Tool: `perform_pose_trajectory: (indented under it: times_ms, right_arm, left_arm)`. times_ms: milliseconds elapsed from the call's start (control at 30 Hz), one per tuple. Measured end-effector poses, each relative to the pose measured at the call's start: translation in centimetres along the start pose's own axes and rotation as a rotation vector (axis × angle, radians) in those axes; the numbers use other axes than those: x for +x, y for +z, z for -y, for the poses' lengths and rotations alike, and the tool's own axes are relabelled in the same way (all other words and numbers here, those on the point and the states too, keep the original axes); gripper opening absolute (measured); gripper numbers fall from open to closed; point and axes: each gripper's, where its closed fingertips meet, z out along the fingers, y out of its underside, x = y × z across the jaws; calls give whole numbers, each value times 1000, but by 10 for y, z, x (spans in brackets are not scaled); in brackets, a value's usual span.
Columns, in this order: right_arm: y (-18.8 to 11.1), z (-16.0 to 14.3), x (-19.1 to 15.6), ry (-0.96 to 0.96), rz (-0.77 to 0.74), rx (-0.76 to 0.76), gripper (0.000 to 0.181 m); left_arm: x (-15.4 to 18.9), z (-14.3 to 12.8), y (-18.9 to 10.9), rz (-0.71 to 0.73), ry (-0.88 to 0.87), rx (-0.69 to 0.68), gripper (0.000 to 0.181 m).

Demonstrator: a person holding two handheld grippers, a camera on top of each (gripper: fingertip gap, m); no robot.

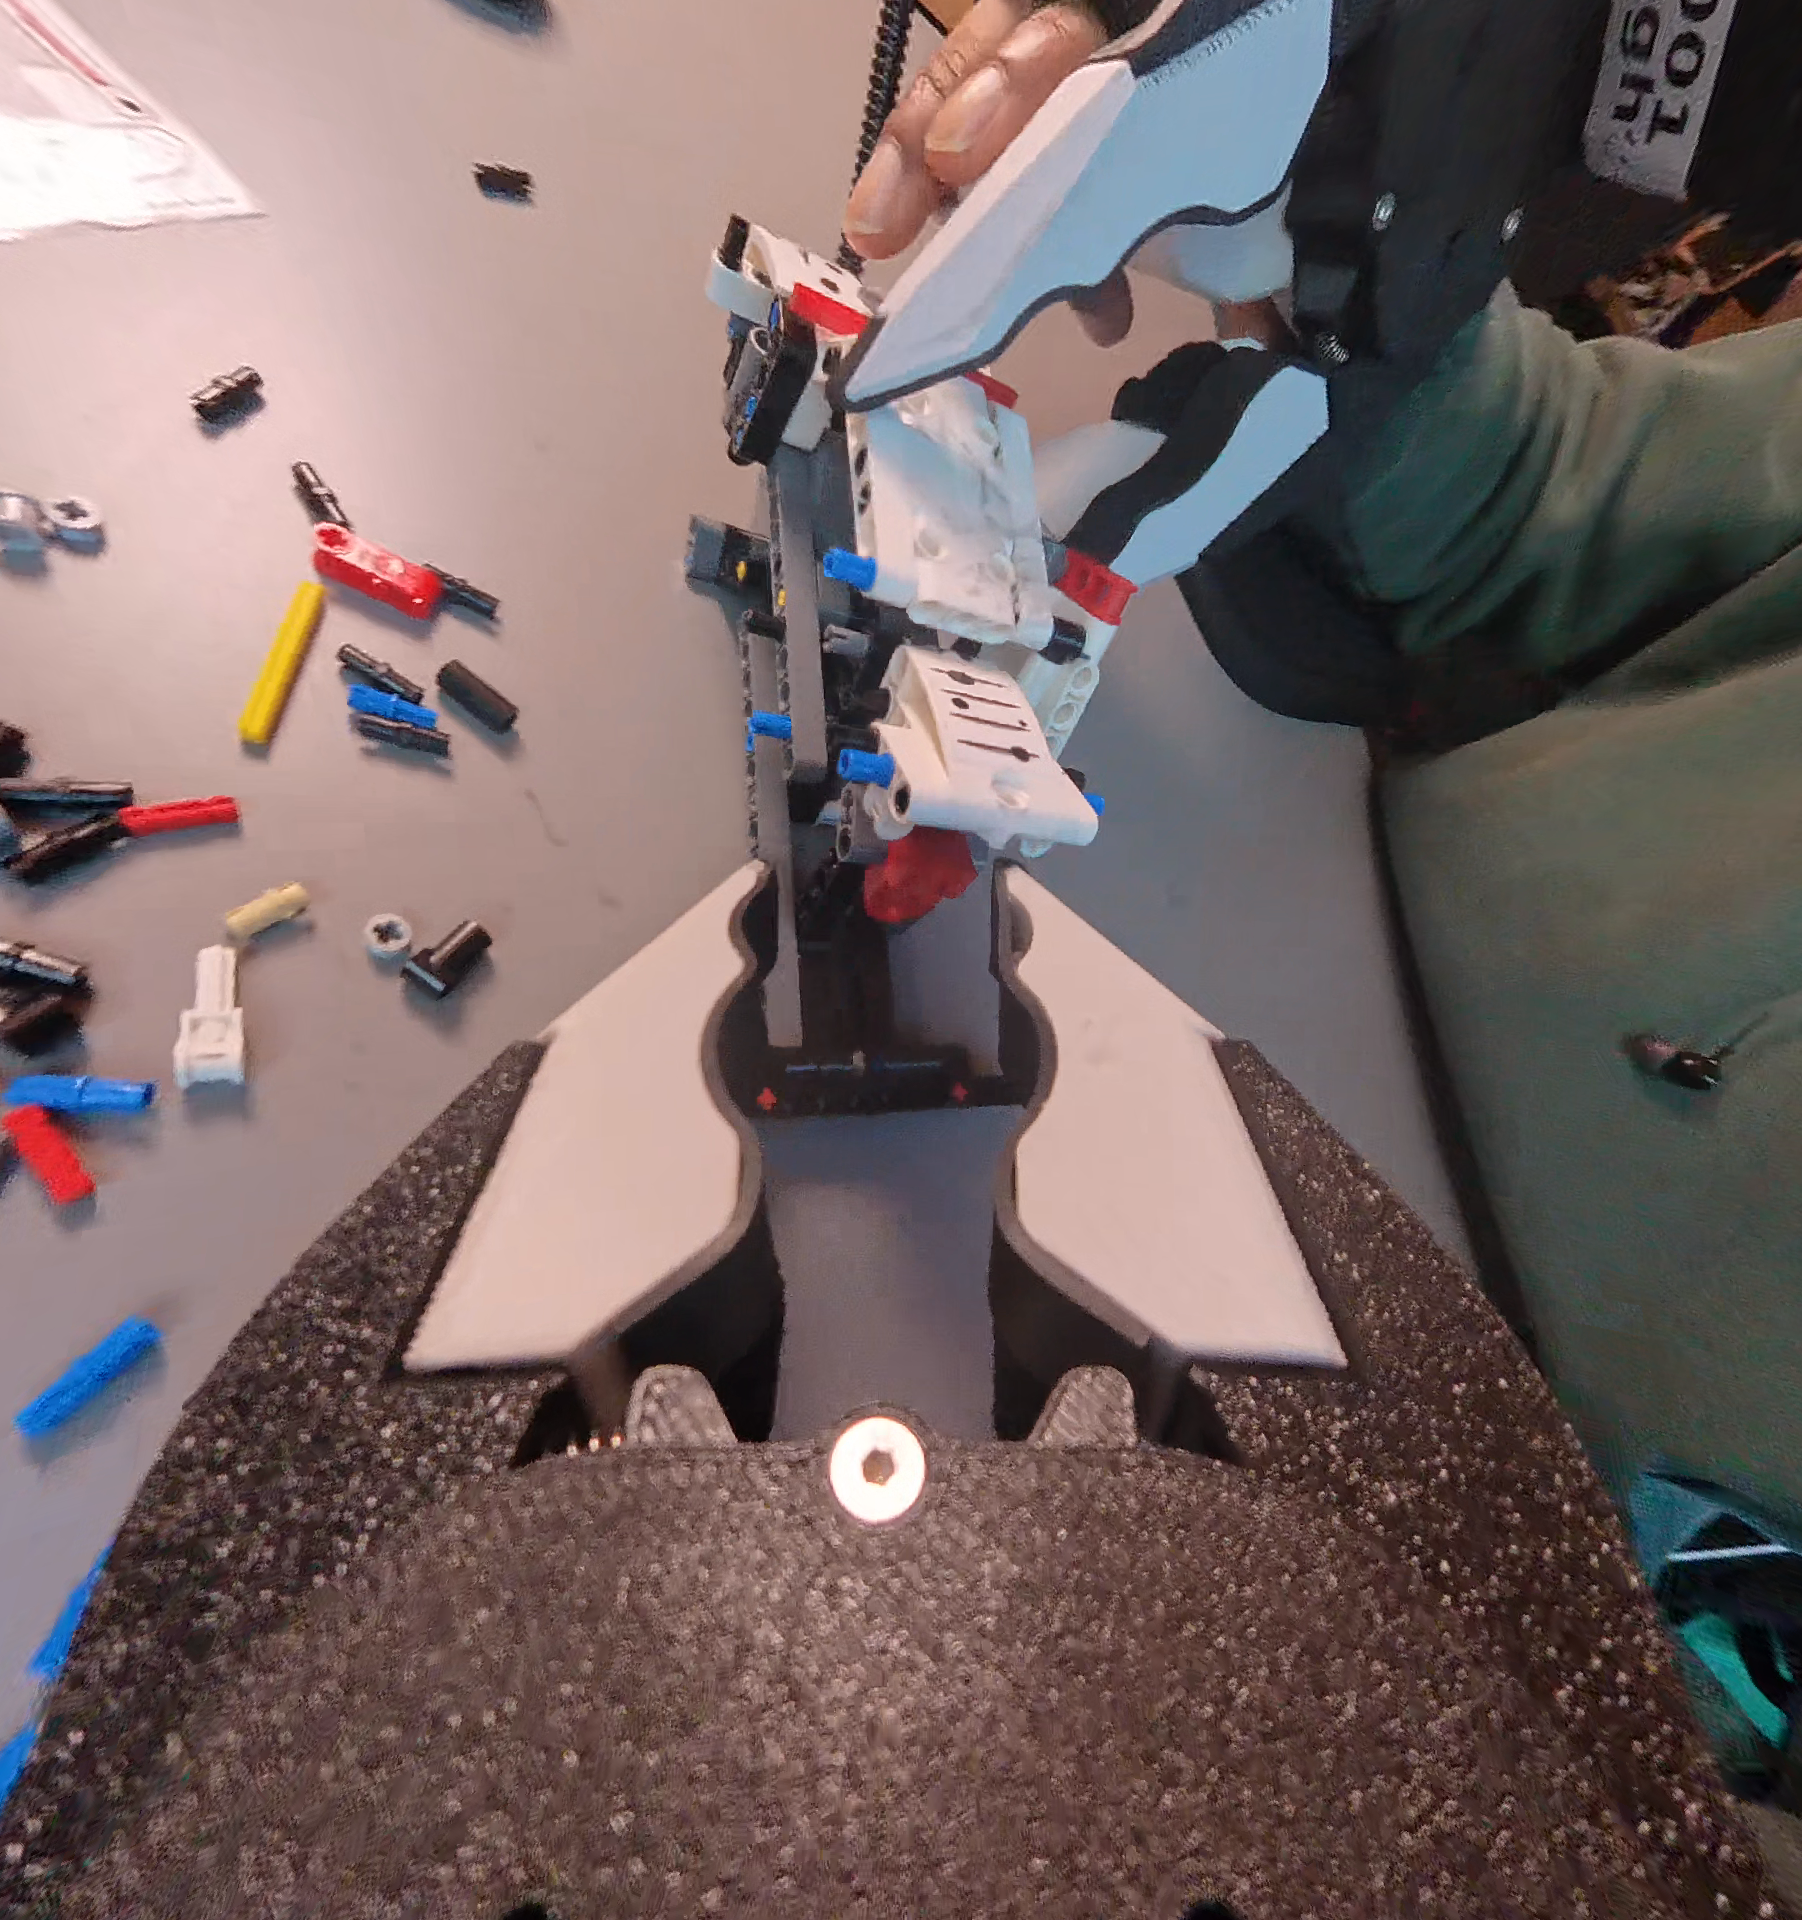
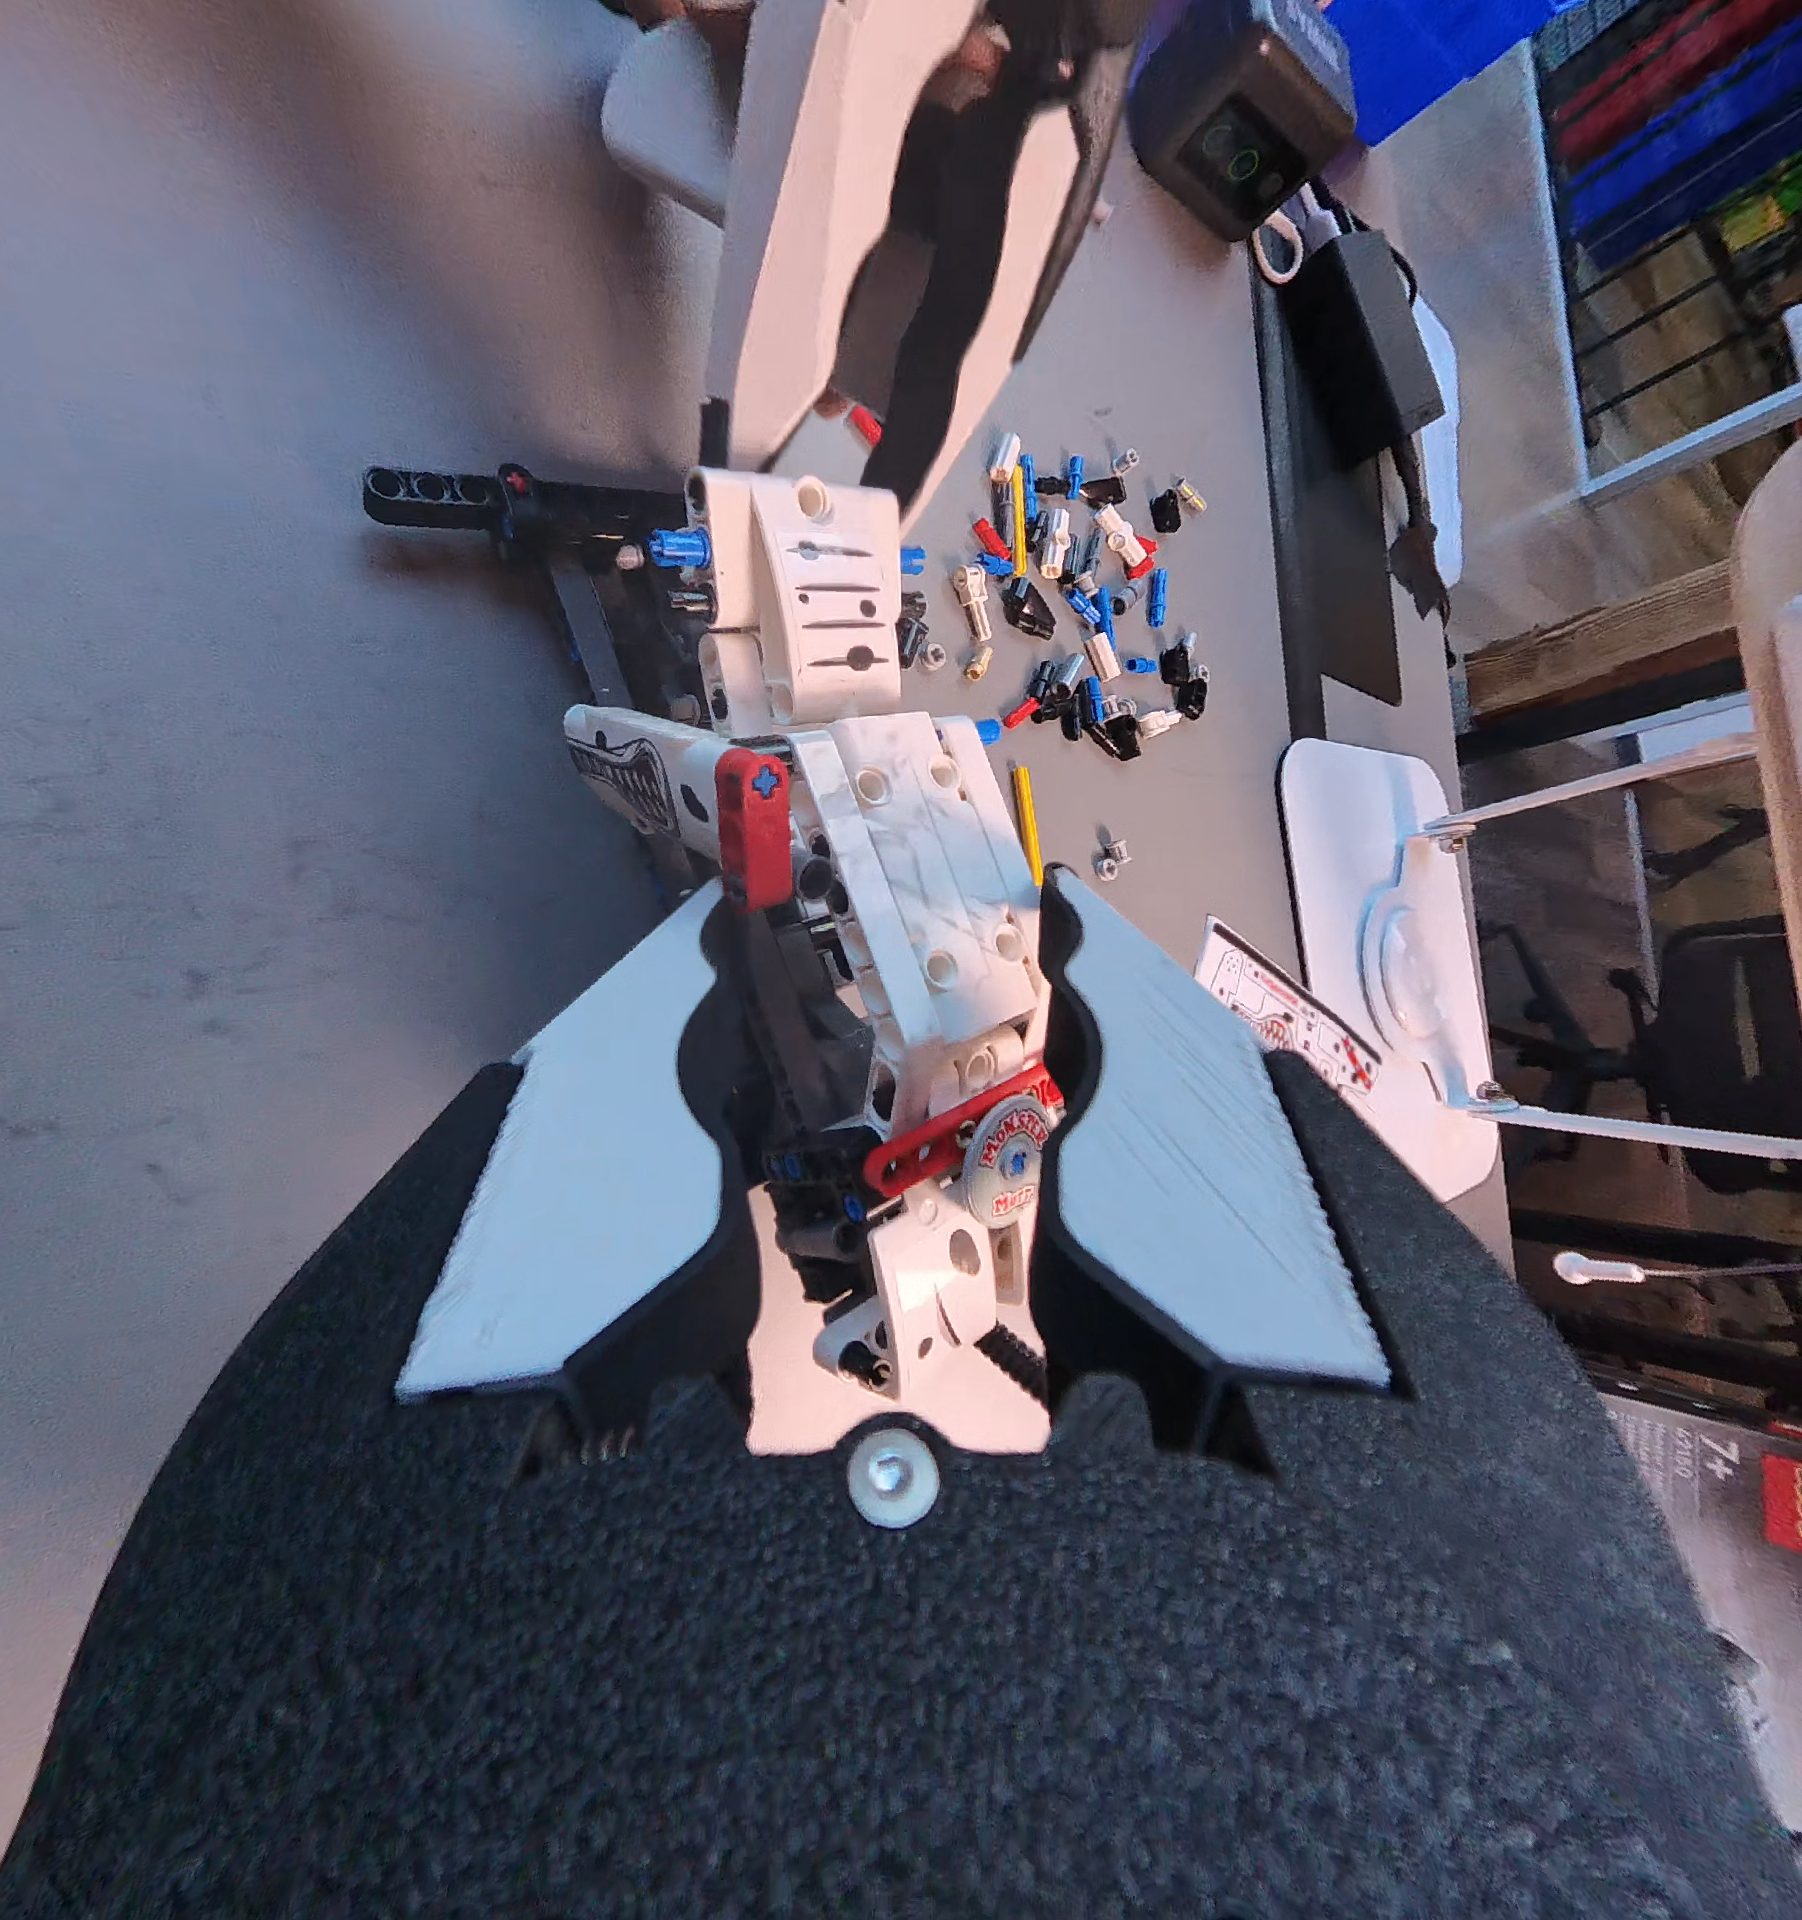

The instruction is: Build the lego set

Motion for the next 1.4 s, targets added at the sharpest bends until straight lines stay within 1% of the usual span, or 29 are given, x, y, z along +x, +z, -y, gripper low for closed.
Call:
perform_pose_trajectory:
  times_ms: [67, 133, 200, 233, 300, 333, 367, 400, 433, 467, 500, 567, 667, 767, 867, 1000, 1133, 1200, 1300, 1367, 1400]
  right_arm:
    - [0, 0, 0, 9, 5, -6, 56]
    - [1, 1, 0, 25, 3, -6, 56]
    - [3, 4, -2, 21, 0, 2, 56]
    - [4, 5, -2, 16, -3, 6, 56]
    - [3, 4, -3, 8, -13, 3, 56]
    - [3, 4, -3, 6, -18, 2, 56]
    - [3, 4, -4, 0, -22, 3, 56]
    - [3, 5, -4, -9, -27, 8, 55]
    - [3, 7, -5, -15, -37, 16, 52]
    - [4, 10, -5, -17, -46, 32, 48]
    - [5, 12, -6, -11, -48, 39, 48]
    - [5, 11, -5, -17, -56, 37, 48]
    - [5, 11, -5, 1, -56, 53, 48]
    - [4, 11, -6, -9, -56, 60, 49]
    - [0, 10, -9, -3, -23, 56, 57]
    - [-16, 18, -11, 34, 28, 111, 58]
    - [-24, 16, -4, 49, 7, 118, 58]
    - [-28, 17, -2, 83, 14, 148, 58]
    - [-31, 12, 5, 113, 3, 156, 58]
    - [-29, 4, 6, 101, -9, 123, 58]
    - [-26, 1, 6, 90, -18, 104, 58]
  left_arm:
    - [3, -7, -5, 76, 56, 5, 41]
    - [5, -13, -6, 157, 115, 9, 46]
    - [2, -9, -1, 236, 148, 46, 48]
    - [1, -6, 2, 268, 162, 62, 46]
    - [4, -4, 5, 275, 202, 56, 36]
    - [5, -2, 5, 275, 215, 53, 34]
    - [9, 2, 4, 260, 219, 70, 27]
    - [14, 11, 0, 241, 214, 116, 16]
    - [19, 21, -4, 213, 202, 161, 9]
    - [23, 27, -6, 190, 189, 179, 6]
    - [22, 28, -4, 204, 187, 158, 0]
    - [21, 30, 1, 228, 205, 130, 0]
    - [20, 31, 1, 215, 160, 131, 0]
    - [22, 31, 1, 216, 170, 137, 4]
    - [24, 31, 1, 203, 165, 141, 12]
    - [27, 30, -3, 190, 168, 154, 20]
    - [32, 26, -12, 189, 188, 165, 27]
    - [33, 24, -20, 202, 201, 174, 30]
    - [23, 10, -25, 261, 220, 132, 42]
    - [16, -4, -19, 282, 226, 75, 50]
    - [13, -9, -14, 283, 226, 52, 51]
